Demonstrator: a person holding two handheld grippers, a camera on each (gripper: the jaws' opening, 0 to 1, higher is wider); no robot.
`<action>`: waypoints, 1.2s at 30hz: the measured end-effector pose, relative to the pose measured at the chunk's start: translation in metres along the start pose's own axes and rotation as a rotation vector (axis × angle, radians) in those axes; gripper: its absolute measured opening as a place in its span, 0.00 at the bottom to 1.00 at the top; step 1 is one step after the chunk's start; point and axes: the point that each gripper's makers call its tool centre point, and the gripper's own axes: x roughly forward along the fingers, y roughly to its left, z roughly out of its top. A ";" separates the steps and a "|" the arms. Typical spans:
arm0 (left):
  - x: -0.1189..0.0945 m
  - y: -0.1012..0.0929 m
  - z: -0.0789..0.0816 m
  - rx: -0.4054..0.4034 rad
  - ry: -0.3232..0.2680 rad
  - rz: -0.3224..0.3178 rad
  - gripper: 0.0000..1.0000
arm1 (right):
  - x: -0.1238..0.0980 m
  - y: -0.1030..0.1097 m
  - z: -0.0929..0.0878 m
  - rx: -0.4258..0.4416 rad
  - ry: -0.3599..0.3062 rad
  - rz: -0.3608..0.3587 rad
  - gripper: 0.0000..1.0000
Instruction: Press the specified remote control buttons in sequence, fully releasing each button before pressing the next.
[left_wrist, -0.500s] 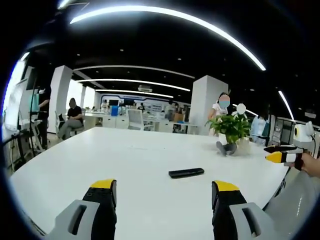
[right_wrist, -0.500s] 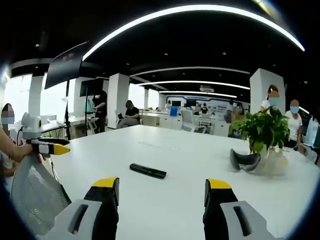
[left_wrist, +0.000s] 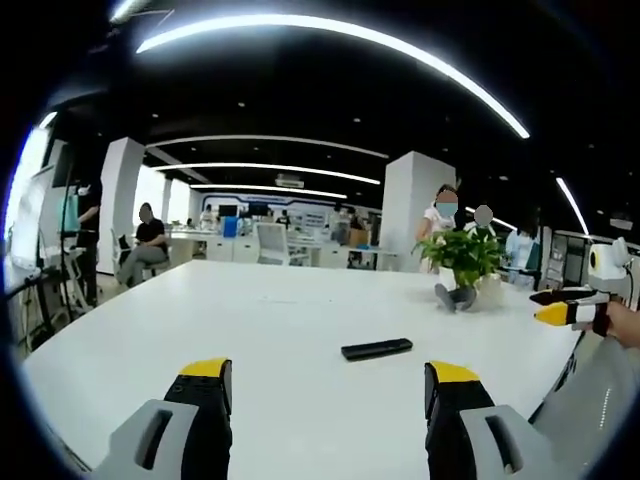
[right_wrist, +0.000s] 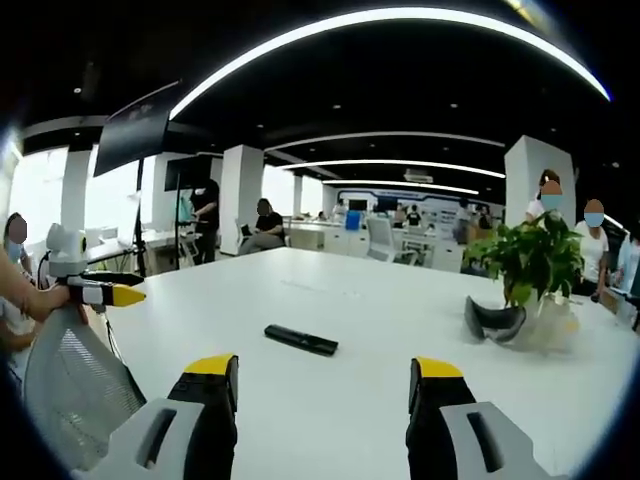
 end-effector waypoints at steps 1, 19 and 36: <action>0.000 0.000 0.000 -0.021 -0.002 -0.002 0.84 | 0.000 -0.001 0.000 0.003 -0.001 -0.005 0.69; 0.001 -0.027 -0.026 0.000 0.163 -0.190 0.87 | 0.004 -0.020 -0.024 -0.054 0.146 -0.116 0.62; 0.040 -0.071 -0.078 0.072 0.653 -0.615 0.96 | -0.003 -0.028 -0.021 0.003 0.129 -0.154 0.47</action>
